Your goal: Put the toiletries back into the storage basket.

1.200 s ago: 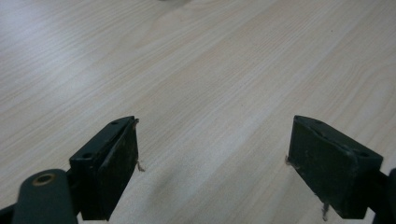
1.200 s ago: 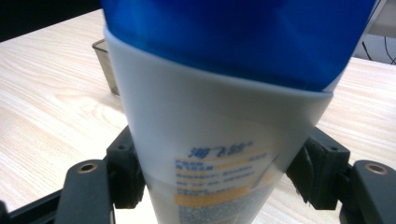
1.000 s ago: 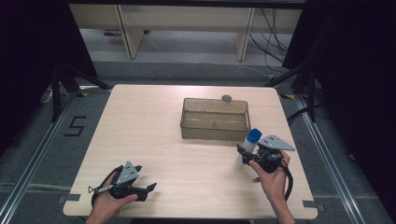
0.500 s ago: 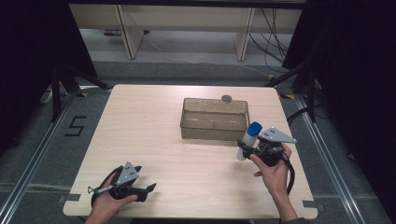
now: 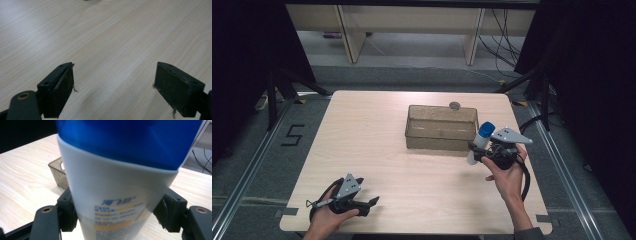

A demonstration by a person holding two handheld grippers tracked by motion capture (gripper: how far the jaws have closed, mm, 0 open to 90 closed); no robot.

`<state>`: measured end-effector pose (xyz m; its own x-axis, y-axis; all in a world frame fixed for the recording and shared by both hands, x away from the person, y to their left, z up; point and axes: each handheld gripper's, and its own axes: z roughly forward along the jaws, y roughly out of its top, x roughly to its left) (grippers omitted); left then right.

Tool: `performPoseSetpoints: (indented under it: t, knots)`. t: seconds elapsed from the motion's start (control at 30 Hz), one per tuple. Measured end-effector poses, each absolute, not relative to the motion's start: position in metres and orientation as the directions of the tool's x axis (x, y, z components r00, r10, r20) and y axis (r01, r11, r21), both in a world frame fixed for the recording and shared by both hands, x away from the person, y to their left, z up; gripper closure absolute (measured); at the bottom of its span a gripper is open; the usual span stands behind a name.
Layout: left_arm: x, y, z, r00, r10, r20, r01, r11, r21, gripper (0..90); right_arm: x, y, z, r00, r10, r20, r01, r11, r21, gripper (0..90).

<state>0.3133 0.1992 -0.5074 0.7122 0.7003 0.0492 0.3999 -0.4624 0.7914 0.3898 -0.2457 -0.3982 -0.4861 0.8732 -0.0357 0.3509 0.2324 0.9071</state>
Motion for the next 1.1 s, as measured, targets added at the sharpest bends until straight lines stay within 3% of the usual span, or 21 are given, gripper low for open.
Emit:
performPoseSetpoints:
  t: [0.1,0.13,0.2,0.27,0.73,0.77,1.1]
  knots:
    - [0.313,0.199,-0.507,0.712,0.701,0.05,0.4,-0.463,0.791,15.8,0.391,-0.244,-0.395,-0.476,0.879,-0.013,0.366,0.212,0.906,31.9]
    - [0.313,0.199,-0.507,0.712,0.701,0.05,0.4,-0.462,0.791,15.8,0.394,-0.246,-0.394,-0.481,0.875,-0.054,0.329,0.237,0.914,31.9]
    - [0.313,0.199,-0.507,0.712,0.7,0.051,0.398,-0.462,0.793,15.8,0.394,-0.243,-0.392,-0.475,0.88,-0.001,0.374,0.203,0.905,31.9]
    - [0.313,0.199,-0.507,0.713,0.7,0.05,0.398,-0.462,0.793,15.8,0.398,-0.246,-0.39,-0.484,0.873,-0.062,0.331,0.248,0.91,31.9]
    - [0.314,0.2,-0.507,0.716,0.696,0.057,0.394,-0.47,0.79,15.8,0.406,-0.241,-0.382,-0.478,0.878,-0.008,0.365,0.207,0.907,31.9]
    - [0.314,0.2,-0.507,0.716,0.696,0.057,0.394,-0.47,0.79,15.8,0.409,-0.243,-0.381,-0.479,0.876,-0.052,0.337,0.238,0.911,31.9]
    - [0.313,0.2,-0.507,0.717,0.696,0.045,0.397,-0.46,0.794,15.8,0.414,-0.241,-0.378,-0.464,0.886,-0.026,0.354,0.212,0.911,32.0]
